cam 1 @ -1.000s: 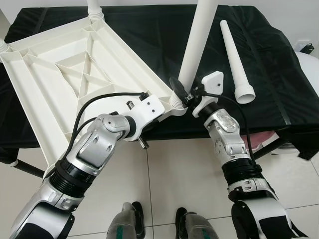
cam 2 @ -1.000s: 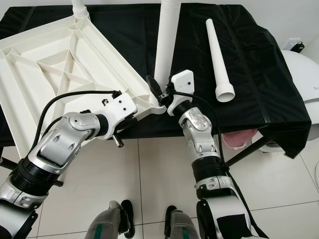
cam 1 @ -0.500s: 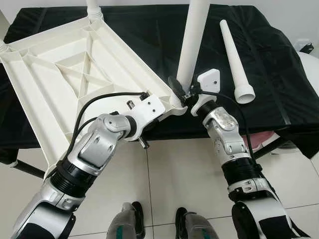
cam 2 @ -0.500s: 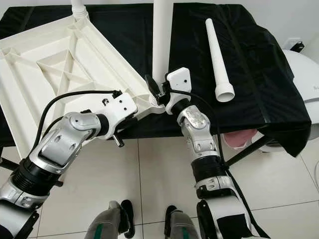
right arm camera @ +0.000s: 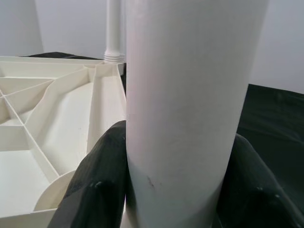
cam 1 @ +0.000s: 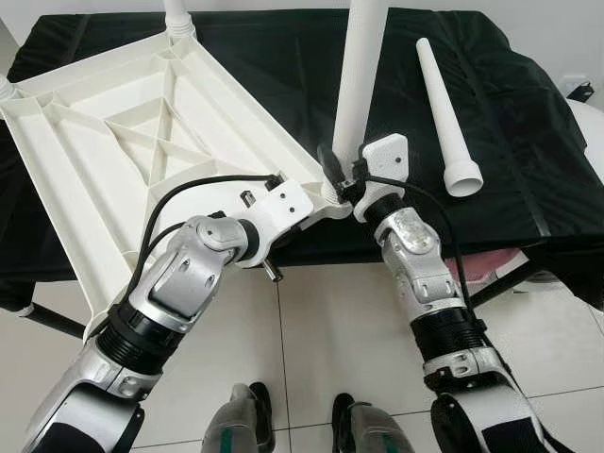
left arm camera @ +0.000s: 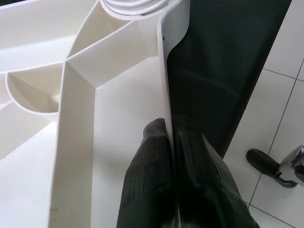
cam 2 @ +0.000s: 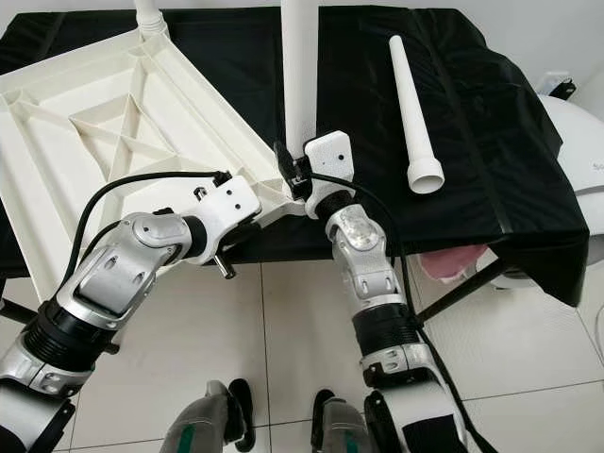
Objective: Building children table
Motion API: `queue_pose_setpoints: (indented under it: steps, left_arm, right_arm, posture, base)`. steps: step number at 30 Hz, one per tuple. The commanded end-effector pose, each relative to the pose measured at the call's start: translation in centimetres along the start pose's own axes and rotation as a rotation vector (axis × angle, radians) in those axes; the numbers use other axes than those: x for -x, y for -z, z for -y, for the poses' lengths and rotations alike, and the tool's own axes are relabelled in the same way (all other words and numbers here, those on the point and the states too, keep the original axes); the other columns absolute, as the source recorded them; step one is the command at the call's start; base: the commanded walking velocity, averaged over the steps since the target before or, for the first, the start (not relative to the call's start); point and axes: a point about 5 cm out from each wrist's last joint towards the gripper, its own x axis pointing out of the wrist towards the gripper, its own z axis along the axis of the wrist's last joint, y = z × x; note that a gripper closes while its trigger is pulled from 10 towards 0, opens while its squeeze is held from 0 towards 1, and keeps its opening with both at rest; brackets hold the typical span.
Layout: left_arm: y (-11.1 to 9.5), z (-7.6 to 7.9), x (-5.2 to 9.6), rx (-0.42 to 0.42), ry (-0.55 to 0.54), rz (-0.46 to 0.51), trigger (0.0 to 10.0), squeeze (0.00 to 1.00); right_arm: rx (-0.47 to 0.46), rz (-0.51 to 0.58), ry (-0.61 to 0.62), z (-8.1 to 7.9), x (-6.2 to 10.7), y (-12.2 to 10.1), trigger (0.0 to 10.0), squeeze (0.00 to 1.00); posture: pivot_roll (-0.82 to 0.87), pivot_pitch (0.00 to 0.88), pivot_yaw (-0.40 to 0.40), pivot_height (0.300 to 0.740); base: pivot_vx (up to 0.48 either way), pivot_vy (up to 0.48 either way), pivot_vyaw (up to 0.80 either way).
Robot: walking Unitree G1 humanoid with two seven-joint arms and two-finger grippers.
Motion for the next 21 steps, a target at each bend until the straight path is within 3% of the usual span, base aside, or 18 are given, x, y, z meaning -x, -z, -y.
queue_pose_setpoints:
  steps: [1, 21]
  left_arm:
    - [-2.1, -0.4, 0.5, -0.064, -0.053, 0.076, 10.0, 0.0]
    - [-2.1, -0.6, 0.7, -0.069, -0.053, 0.074, 10.0, 0.0]
  right_arm:
    - [-0.026, -0.152, 0.003, -0.8, 1.1, 3.0, 10.0, 0.0]
    - [-0.039, -0.203, 0.244, 0.3, 1.6, 3.5, 10.0, 0.0]
  posture:
    - [-0.03, 0.182, -0.018, 0.74]
    - [-0.03, 0.195, -0.005, 0.74]
  base:
    - [0.0, 0.0, 0.0]
    - [0.0, 0.0, 0.0]
